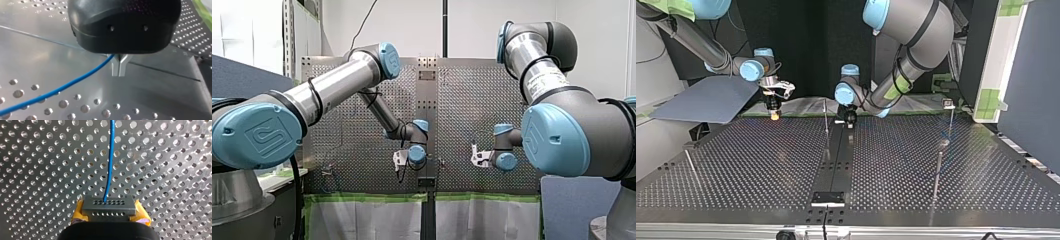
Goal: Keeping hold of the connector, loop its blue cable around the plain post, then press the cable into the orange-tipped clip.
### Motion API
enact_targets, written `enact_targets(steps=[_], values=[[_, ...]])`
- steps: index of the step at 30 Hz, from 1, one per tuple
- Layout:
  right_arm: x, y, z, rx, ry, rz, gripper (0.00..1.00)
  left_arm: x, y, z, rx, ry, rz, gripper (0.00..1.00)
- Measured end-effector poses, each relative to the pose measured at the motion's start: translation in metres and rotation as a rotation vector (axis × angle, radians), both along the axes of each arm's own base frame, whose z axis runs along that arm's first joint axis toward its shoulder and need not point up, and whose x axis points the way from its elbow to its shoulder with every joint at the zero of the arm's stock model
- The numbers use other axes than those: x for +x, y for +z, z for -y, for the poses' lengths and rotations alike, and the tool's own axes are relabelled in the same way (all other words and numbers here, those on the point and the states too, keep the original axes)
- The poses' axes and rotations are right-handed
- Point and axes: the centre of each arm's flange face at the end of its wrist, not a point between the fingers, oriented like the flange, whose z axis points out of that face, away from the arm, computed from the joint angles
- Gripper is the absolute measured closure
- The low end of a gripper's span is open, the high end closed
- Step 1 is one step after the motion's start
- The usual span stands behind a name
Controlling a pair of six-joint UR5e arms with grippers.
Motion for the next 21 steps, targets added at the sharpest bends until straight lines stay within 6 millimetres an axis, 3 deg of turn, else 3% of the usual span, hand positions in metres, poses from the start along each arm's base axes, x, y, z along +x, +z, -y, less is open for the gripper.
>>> enact_targets(steps=[3, 5, 6, 8, 15, 16, 21], values=[[0.0, 0.0, -0.001, 0.003, 0.001, -0.001, 1.0, -0.002, 0.0, 0.001, 0.009, -0.004, -0.007, 0.65], [0.0, 0.0, -0.001, 0.004, 0.001, -0.001, 1.0, -0.003, -0.001, 0.002, 0.015, -0.011, -0.011, 0.32], [0.0, -0.001, -0.001, 0.005, 0.001, -0.001, 1.0, -0.003, -0.001, 0.003, 0.018, -0.016, -0.013, 0.32], [0.001, -0.001, -0.001, 0.007, 0.002, -0.001, 1.0, -0.005, -0.002, 0.004, 0.028, -0.031, -0.023, 0.12], [0.002, -0.002, -0.003, 0.017, 0.005, -0.003, 1.0, -0.015, -0.005, 0.008, 0.064, -0.071, -0.071, 0.09], [0.002, -0.002, -0.004, 0.019, 0.006, -0.003, 1.0, -0.018, -0.006, 0.011, 0.074, -0.08, -0.079, 0.02], [0.002, -0.002, -0.004, 0.025, 0.008, -0.004, 1.0, -0.037, -0.008, 0.025, 0.128, -0.118, -0.104, 0.02]])
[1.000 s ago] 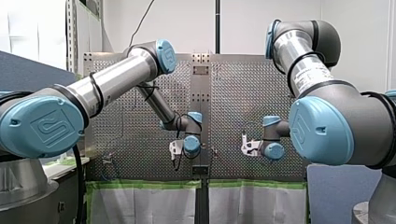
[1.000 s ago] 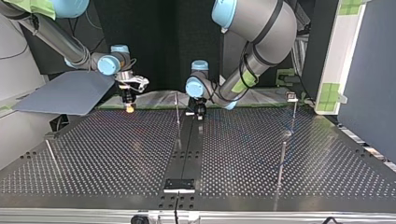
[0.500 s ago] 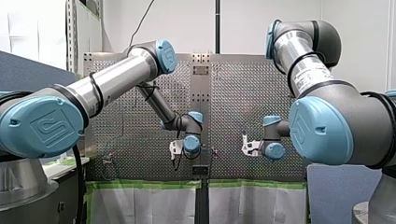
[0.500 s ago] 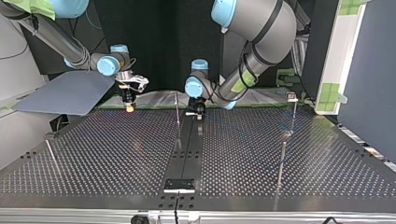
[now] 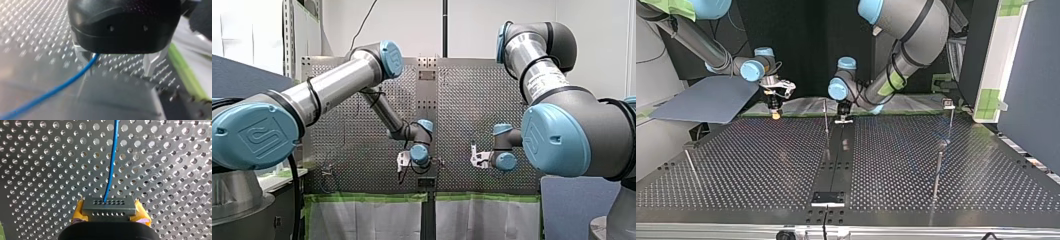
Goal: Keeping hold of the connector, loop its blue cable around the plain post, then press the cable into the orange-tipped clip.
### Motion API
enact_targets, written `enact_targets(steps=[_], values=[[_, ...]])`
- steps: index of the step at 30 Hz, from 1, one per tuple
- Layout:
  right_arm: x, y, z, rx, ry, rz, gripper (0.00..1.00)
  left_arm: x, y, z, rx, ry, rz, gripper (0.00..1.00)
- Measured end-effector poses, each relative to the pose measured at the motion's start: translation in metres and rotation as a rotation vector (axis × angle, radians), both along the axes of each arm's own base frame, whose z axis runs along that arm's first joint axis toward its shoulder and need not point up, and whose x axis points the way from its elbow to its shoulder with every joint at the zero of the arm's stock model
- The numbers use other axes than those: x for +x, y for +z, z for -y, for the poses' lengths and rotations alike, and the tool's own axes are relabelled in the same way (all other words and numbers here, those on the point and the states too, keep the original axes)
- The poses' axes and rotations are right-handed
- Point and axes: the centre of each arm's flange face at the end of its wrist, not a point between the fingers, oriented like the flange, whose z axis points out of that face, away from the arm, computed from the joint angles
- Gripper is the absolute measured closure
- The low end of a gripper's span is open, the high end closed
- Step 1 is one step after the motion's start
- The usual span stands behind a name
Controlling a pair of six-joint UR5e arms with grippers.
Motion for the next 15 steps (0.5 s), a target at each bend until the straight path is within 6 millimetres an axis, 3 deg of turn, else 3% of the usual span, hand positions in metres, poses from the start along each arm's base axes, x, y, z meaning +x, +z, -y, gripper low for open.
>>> enact_targets(steps=[10, 15], values=[[0.002, -0.001, -0.002, 0.009, 0.007, -0.001, 1.0, -0.046, 0.004, 0.045, 0.053, -0.039, 0.021, 0.02], [0.002, -0.001, -0.002, 0.01, 0.008, -0.002, 1.0, -0.06, 0.01, 0.054, 0.051, -0.052, 0.028, 0.02]])
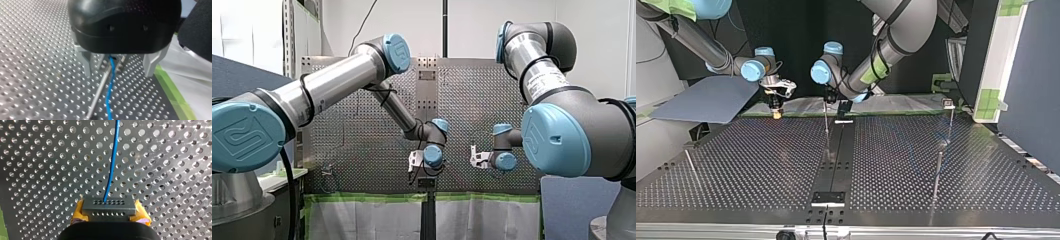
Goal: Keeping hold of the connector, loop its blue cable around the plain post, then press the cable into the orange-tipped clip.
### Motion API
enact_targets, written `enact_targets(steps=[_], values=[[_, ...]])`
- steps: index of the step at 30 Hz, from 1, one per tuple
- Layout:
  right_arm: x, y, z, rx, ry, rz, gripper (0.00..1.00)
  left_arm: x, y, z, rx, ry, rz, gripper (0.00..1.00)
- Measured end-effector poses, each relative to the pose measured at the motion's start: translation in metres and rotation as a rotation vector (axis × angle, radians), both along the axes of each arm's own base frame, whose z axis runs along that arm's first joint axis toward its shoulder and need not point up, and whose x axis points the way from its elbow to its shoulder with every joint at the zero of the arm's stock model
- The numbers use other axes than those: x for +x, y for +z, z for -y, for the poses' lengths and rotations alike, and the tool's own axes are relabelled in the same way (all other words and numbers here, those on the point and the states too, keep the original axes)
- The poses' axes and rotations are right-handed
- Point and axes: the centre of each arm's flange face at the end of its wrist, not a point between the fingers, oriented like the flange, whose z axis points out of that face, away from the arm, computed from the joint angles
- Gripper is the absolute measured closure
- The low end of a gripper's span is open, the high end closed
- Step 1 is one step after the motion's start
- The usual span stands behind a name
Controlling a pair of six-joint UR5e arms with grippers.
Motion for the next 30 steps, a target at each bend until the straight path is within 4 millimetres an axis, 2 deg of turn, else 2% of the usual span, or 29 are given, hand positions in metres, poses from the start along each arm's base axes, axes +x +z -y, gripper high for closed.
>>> enact_targets(steps=[5, 14, 30], values=[[0.0, 0.0, 0.0, -0.002, 0.001, -0.001, 1.0, -0.004, 0.013, -0.005, -0.026, 0.003, 0.025, 0.02], [0.001, -0.001, -0.002, 0.009, 0.003, -0.006, 1.0, -0.023, 0.001, -0.014, -0.003, -0.01, 0.0, 0.02], [0.001, -0.001, -0.002, 0.014, 0.003, -0.003, 1.0, -0.043, 0.0, 0.001, 0.003, -0.045, -0.007, 0.02]])
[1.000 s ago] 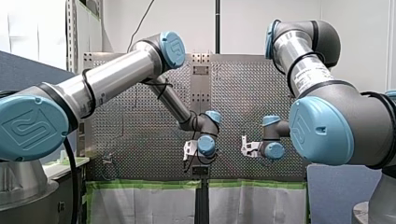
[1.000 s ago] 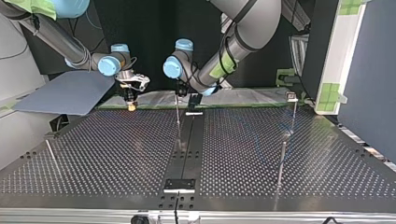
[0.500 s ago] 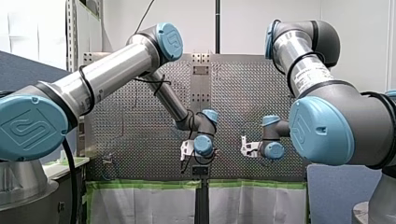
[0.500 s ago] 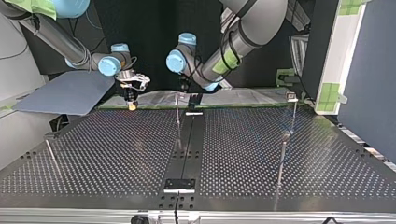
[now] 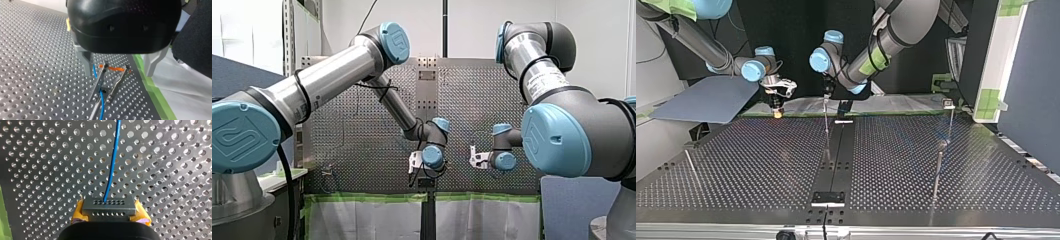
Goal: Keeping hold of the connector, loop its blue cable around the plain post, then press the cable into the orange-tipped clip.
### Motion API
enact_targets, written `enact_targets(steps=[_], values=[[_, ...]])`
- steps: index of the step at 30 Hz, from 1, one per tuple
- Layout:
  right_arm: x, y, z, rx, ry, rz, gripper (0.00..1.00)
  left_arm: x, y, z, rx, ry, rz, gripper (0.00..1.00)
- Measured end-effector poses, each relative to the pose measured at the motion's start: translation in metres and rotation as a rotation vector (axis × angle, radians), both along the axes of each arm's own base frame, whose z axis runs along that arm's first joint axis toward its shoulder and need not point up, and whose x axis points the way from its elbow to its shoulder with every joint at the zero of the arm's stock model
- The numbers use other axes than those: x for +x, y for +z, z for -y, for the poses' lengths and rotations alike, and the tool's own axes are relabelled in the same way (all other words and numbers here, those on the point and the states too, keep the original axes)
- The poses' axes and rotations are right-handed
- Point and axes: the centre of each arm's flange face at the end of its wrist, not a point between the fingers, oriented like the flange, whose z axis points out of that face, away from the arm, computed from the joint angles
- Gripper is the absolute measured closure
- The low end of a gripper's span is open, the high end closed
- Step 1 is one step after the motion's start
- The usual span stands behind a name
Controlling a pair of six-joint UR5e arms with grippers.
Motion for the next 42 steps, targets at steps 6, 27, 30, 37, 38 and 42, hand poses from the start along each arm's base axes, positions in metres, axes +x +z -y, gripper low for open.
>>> enact_targets(steps=[6, 27, 30, 37, 38, 42], values=[[0.001, 0.0, 0.0, 0.002, 0.008, 0.002, 1.0, -0.001, -0.001, 0.0, 0.002, 0.003, -0.002, 0.02], [0.003, -0.001, -0.003, 0.011, 0.019, 0.0, 1.0, -0.019, 0.005, -0.006, 0.032, 0.017, 0.007, 0.02], [0.003, -0.001, -0.003, 0.011, 0.019, -0.001, 1.0, -0.028, 0.016, -0.005, 0.012, 0.017, 0.027, 0.02], [0.005, -0.002, -0.004, 0.013, 0.021, -0.003, 1.0, -0.052, 0.044, -0.002, -0.093, 0.006, 0.069, 0.02], [0.005, -0.002, -0.004, 0.014, 0.021, -0.003, 1.0, -0.054, 0.047, -0.002, -0.109, 0.005, 0.073, 0.02], [0.006, -0.002, -0.006, 0.017, 0.023, -0.005, 1.0, -0.065, 0.062, -0.002, -0.182, -0.012, 0.089, 0.02]])
